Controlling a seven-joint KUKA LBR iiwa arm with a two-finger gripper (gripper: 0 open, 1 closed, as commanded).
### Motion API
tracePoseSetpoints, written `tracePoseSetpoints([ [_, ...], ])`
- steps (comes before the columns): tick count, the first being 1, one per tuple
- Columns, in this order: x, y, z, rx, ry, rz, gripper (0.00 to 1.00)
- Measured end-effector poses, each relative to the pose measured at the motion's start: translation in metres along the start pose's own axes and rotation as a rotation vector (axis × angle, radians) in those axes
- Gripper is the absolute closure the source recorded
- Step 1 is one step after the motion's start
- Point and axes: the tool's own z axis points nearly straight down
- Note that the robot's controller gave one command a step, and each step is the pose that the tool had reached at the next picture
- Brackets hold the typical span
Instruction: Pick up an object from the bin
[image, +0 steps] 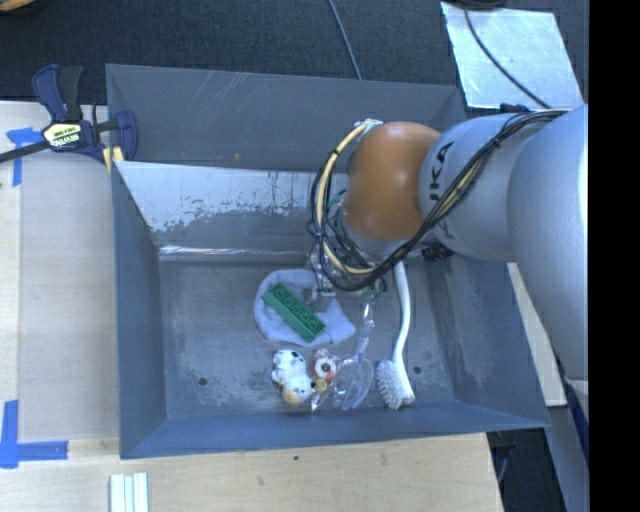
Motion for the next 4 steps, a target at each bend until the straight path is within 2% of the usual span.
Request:
tracePoseSetpoints([
  [1, 0.0, 0.029, 0.0, -0.001, -0.007, -0.012, 1.0],
  [3, -0.001, 0.034, 0.0, 0.001, -0.01, -0.021, 1.0],
  [4, 0.017, 0.027, -0.124, 0.002, -0.013, -0.165, 1.0],
])
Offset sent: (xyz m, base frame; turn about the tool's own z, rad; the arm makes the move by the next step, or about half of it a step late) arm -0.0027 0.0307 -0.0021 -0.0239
